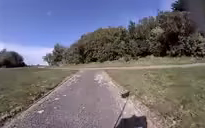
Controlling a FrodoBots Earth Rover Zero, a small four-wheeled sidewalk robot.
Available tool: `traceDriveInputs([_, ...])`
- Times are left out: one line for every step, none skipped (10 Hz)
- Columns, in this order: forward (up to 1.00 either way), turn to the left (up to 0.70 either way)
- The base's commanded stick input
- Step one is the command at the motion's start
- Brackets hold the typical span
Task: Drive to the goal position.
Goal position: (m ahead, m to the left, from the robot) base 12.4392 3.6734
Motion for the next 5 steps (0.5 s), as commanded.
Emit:
traceDriveInputs([0.7, 0.14])
traceDriveInputs([0.7, 0.14])
traceDriveInputs([0.7, 0.14])
traceDriveInputs([0.7, 0.14])
traceDriveInputs([0.7, 0.14])
